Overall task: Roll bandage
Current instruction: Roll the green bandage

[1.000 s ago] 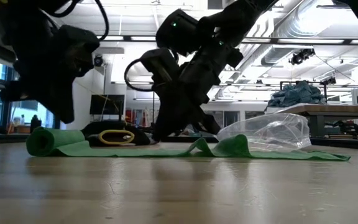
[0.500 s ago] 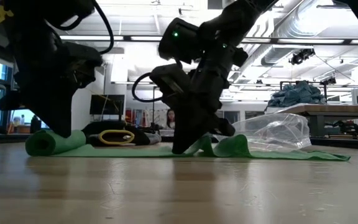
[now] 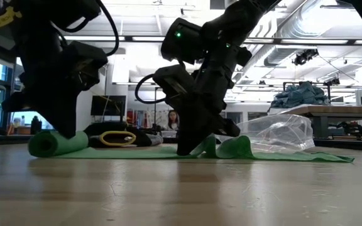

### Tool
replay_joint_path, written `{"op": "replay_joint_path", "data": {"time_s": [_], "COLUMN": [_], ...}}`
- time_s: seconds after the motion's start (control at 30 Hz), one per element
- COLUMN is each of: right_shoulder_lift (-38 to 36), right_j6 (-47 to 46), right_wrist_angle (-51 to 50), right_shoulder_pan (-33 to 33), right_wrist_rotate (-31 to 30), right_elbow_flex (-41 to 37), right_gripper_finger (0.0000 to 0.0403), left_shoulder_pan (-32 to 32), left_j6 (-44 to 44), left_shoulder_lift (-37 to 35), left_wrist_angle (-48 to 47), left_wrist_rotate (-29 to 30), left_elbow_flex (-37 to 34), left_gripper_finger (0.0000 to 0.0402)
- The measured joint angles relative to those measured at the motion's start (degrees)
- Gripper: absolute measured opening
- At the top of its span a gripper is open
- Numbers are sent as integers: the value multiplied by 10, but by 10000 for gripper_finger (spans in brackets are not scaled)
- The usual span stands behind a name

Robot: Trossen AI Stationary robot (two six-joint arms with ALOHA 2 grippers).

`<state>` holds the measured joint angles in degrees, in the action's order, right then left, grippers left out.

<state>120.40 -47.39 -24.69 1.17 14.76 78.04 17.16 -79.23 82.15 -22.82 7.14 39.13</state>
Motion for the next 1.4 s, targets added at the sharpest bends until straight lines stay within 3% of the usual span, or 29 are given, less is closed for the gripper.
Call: {"op": "replay_joint_path", "data": {"time_s": [0.37, 0.7, 0.87, 1.1, 1.4], "right_shoulder_lift": [1, 1, 1, 2, 2], "right_j6": [1, 1, 5, 3, -1], "right_wrist_angle": [15, 16, 16, 16, 17], "right_shoulder_pan": [0, 0, 0, -2, -2], "right_wrist_rotate": [0, 2, 2, 2, 2], "right_elbow_flex": [-1, -1, -1, -1, -1], "right_gripper_finger": [0, 0, 0, 0, 0], "left_shoulder_pan": [-12, 1, 15, 10, -7], "left_j6": [24, -48, -105, -107, -107], "left_shoulder_lift": [-31, -112, -81, -7, 5], "left_wrist_angle": [-11, -207, -190, -110, -85], "left_wrist_rotate": [-6, 0, -15, -35, -31], "left_elbow_flex": [0, 0, 0, 0, 0], "left_gripper_finger": [0, 0, 0, 0, 0]}}
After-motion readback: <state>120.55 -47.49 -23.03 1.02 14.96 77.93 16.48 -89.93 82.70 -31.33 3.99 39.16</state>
